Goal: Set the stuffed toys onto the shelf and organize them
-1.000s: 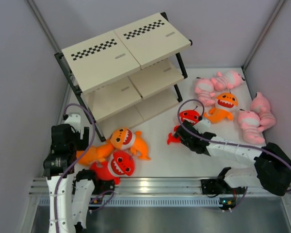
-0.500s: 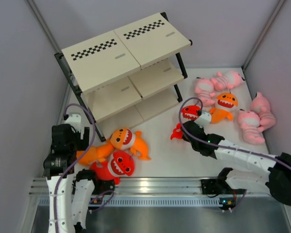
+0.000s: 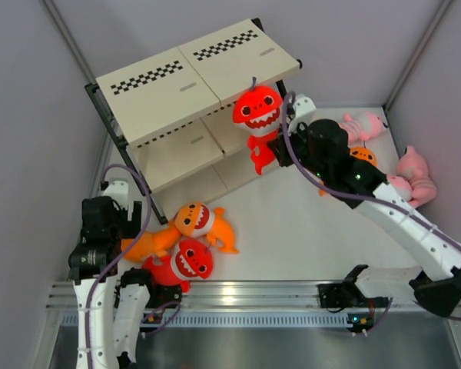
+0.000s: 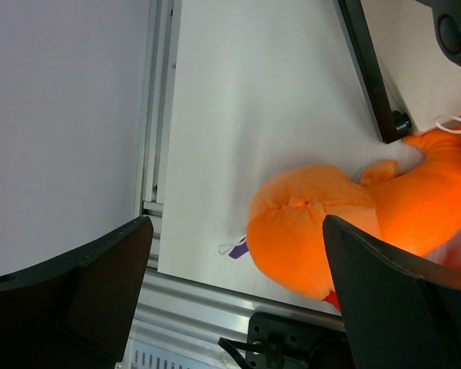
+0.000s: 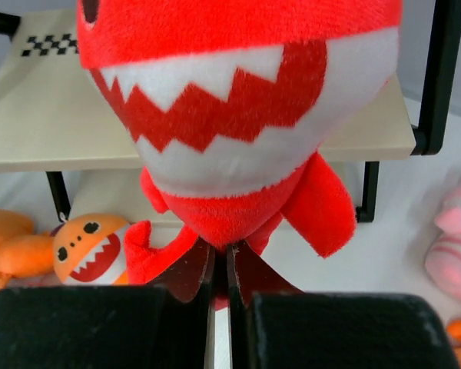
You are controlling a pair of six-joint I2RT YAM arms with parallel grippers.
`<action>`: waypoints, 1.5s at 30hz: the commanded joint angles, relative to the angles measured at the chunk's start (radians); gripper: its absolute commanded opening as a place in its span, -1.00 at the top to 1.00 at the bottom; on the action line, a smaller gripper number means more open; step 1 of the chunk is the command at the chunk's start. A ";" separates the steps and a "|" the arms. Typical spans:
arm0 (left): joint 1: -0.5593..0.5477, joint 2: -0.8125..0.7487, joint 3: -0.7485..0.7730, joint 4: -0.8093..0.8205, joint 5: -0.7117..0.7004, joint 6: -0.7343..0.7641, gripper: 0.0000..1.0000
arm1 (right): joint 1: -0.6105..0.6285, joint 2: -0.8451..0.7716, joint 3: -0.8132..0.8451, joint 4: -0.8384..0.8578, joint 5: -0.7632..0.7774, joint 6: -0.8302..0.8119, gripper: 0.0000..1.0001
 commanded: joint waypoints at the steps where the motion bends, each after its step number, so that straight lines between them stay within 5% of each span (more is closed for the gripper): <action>1: -0.003 -0.017 0.007 0.035 0.007 -0.005 -0.97 | -0.085 0.157 0.160 -0.111 -0.182 -0.130 1.00; 6: -0.001 -0.019 0.007 0.035 0.009 -0.003 -0.97 | -0.145 0.294 0.274 -0.161 -0.275 -0.129 1.00; 16: -0.004 -0.020 0.007 0.035 0.014 -0.002 -0.97 | -0.197 0.251 0.199 -0.004 -0.295 -0.018 1.00; 22: -0.004 -0.022 0.009 0.035 0.014 -0.002 -0.97 | -0.227 0.407 0.389 -0.051 -0.315 -0.026 0.97; 27: -0.006 -0.023 0.007 0.035 0.014 -0.002 -0.97 | -0.235 0.483 0.432 0.007 -0.259 0.020 0.63; 33: -0.004 -0.025 0.007 0.033 0.014 -0.002 -0.97 | -0.241 0.481 0.365 0.148 -0.125 0.138 -0.27; 45: -0.007 -0.031 0.004 0.035 0.015 0.000 -0.97 | -0.238 0.373 0.202 0.182 -0.122 0.236 -0.44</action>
